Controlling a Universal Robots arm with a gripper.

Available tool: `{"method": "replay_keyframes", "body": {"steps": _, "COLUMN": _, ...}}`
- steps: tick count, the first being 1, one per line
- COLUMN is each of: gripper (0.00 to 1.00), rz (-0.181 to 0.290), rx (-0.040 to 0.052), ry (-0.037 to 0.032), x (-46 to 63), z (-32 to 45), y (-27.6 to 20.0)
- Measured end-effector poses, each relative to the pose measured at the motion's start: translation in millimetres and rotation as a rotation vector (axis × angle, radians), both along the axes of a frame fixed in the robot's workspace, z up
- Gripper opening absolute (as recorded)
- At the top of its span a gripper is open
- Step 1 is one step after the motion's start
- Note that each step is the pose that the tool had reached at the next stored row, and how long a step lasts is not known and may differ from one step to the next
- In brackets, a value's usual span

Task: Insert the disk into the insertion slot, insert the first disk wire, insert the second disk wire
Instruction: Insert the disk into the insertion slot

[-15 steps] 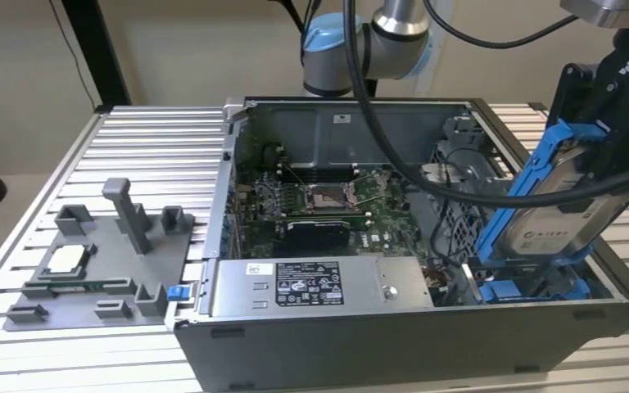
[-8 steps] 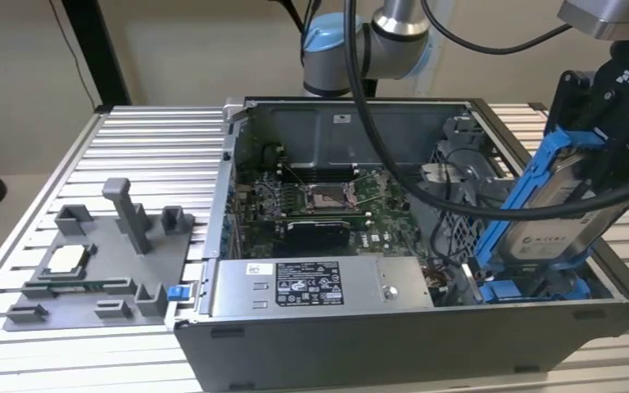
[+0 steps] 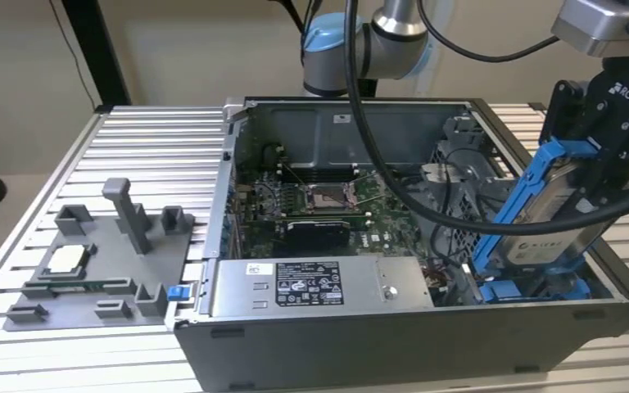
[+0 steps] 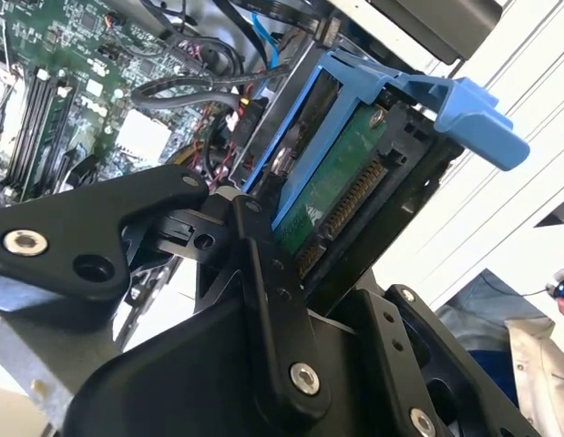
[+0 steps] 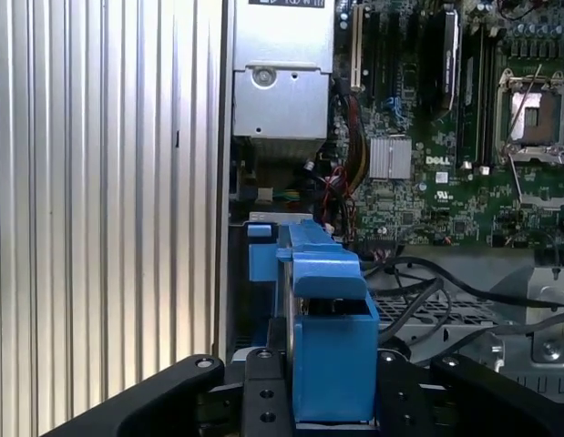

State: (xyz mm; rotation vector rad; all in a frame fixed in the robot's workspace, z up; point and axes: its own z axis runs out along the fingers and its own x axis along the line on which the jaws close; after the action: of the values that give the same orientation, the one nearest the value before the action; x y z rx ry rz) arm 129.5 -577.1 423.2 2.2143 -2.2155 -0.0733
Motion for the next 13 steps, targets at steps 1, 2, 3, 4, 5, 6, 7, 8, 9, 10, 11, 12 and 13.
{"method": "replay_keyframes", "body": {"steps": 1, "gripper": 0.0, "rz": 0.0, "rx": -0.0001, "ry": 0.0, "x": 0.0, "z": 0.0, "y": 0.0}}
{"method": "replay_keyframes", "body": {"steps": 2, "gripper": 0.0, "rz": 0.0, "rx": -0.0002, "ry": 0.0, "x": 0.0, "z": 0.0, "y": 0.0}}
{"method": "replay_keyframes", "body": {"steps": 3, "gripper": 0.0, "rz": 0.0, "rx": -0.0001, "ry": 0.0, "x": 0.0, "z": -0.1, "y": 0.0}}
{"method": "replay_keyframes", "body": {"steps": 4, "gripper": 0.0, "rz": 0.0, "rx": 0.0, "ry": 0.0, "x": 0.0, "z": -0.2, "y": 0.0}}
{"method": "replay_keyframes", "body": {"steps": 5, "gripper": 0.0, "rz": 0.0, "rx": 0.0, "ry": 0.0, "x": 0.0, "z": -0.3, "y": 0.0}}
{"method": "replay_keyframes", "body": {"steps": 6, "gripper": 0.0, "rz": 0.0, "rx": 0.0, "ry": 0.0, "x": 0.0, "z": -0.3, "y": 0.0}}
{"method": "replay_keyframes", "body": {"steps": 7, "gripper": 0.0, "rz": 0.0, "rx": 0.0001, "ry": 0.0, "x": 0.0, "z": -0.3, "y": 0.0}}
{"method": "replay_keyframes", "body": {"steps": 8, "gripper": 0.0, "rz": 0.0, "rx": 0.0, "ry": 0.0, "x": 0.0, "z": -0.4, "y": 0.0}}
{"method": "replay_keyframes", "body": {"steps": 9, "gripper": 0.0, "rz": 0.0, "rx": 0.0002, "ry": 0.0, "x": 0.0, "z": -0.4, "y": 0.0}}
{"method": "replay_keyframes", "body": {"steps": 10, "gripper": 0.0, "rz": 0.0, "rx": 0.0012, "ry": 0.0, "x": 0.0, "z": -0.6, "y": 0.0}}
{"method": "replay_keyframes", "body": {"steps": 11, "gripper": 0.0, "rz": 0.0, "rx": 0.0026, "ry": 0.0, "x": 0.0, "z": -0.9, "y": 0.0}}
{"method": "replay_keyframes", "body": {"steps": 12, "gripper": 0.0, "rz": 0.0, "rx": 0.0048, "ry": 0.0, "x": 0.0, "z": -1.2, "y": -0.1}}
{"method": "replay_keyframes", "body": {"steps": 13, "gripper": 0.0, "rz": 0.0, "rx": 0.0078, "ry": 0.0, "x": 0.0, "z": -1.6, "y": -0.1}}
